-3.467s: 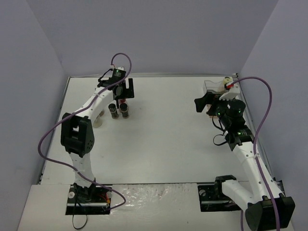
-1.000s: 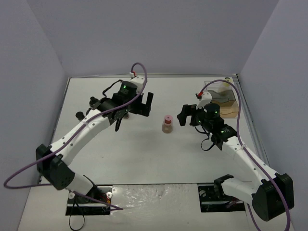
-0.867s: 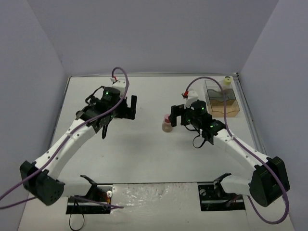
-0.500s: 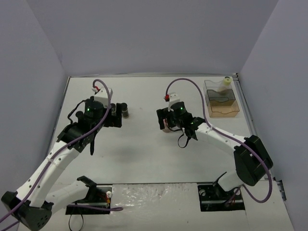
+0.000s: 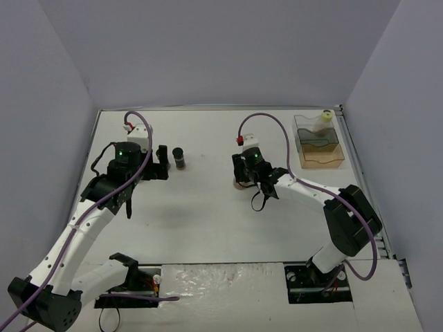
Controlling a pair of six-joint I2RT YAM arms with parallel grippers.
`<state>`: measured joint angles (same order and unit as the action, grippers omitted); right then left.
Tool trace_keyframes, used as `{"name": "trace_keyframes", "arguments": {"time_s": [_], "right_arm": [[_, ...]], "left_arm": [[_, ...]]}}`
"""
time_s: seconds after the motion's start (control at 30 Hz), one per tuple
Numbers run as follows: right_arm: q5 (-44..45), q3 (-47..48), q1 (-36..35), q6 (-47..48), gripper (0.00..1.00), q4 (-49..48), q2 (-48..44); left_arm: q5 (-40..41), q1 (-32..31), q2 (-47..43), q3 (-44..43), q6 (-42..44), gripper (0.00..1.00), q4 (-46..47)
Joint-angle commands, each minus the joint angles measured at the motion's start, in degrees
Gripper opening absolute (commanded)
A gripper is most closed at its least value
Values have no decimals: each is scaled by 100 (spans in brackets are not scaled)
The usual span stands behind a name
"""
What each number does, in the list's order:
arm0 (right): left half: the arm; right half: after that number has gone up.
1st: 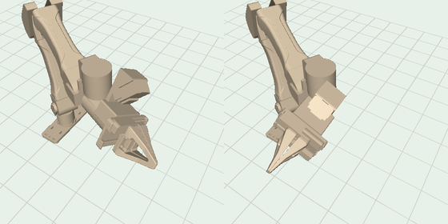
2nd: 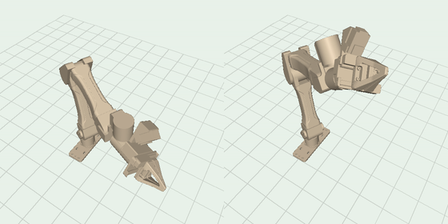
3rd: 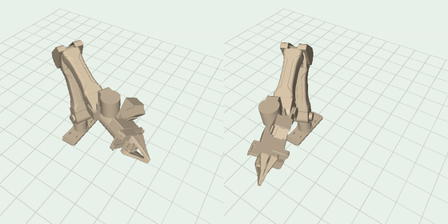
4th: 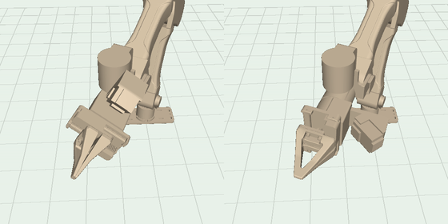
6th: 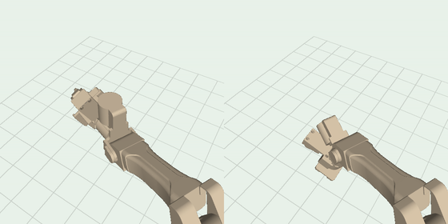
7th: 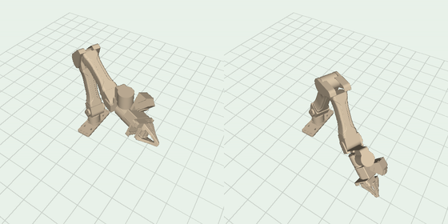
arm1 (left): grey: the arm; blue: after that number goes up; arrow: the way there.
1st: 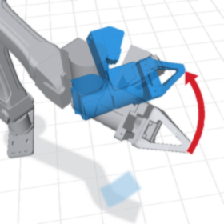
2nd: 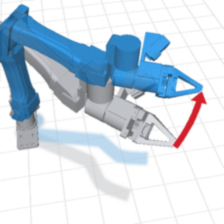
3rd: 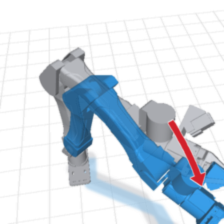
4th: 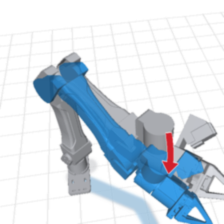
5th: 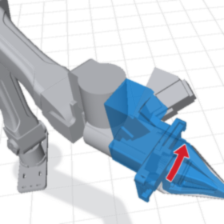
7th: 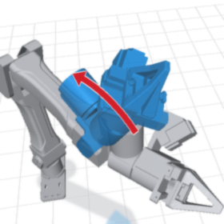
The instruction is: Organize the condiment bottles
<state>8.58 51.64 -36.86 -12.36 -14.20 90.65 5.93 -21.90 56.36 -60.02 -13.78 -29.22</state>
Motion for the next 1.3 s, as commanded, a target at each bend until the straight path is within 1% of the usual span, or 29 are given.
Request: {"name": "trace_keyframes", "arguments": {"time_s": [0.0, 0.1, 0.23, 0.3, 0.5, 0.53, 0.6, 0.7, 0.87, 1.0, 1.1, 1.27], "right_arm": [[426, 276, 13, -28, 29, -303, -261], [605, 360, 121, 74, 21, -242, -504], [649, 840, 700, 223, 17, -58, -631], [588, 1102, 1042, 242, 17, -15, -612], [828, 2049, 2063, 528, 14, -66, -78], [802, 2362, 2284, 515, 14, -93, 101], [740, 2708, 2663, 498, 12, -182, 565], [648, 3138, 3094, 532, 12, -206, 979], [487, 4027, 3509, 639, 12, -206, 1788], [296, 4448, 3651, 695, 13, -154, 2325], [188, 4688, 3811, 828, 14, -153, 2561], [28, 4895, 3842, 1047, 15, -167, 2958]], "left_arm": [[-480, 240, -72, -71, -134, 97, 496], [-593, 355, -72, -63, -193, 97, 526], [-718, 447, -72, -37, -220, 97, 548], [-742, 457, -64, -28, -221, 97, 548], [-765, 531, -37, -1, -250, 97, 551], [-778, 537, -37, -1, -256, 97, 557], [-780, 549, -41, 11, -262, 97, 561], [-744, 580, -63, 33, -248, 97, 574], [-743, 616, -46, 52, -248, 97, 584], [-734, 634, -32, 60, -245, 97, 584], [-720, 634, -20, 52, -235, 97, 575], [-734, 643, -11, 60, -230, 97, 584]]}}
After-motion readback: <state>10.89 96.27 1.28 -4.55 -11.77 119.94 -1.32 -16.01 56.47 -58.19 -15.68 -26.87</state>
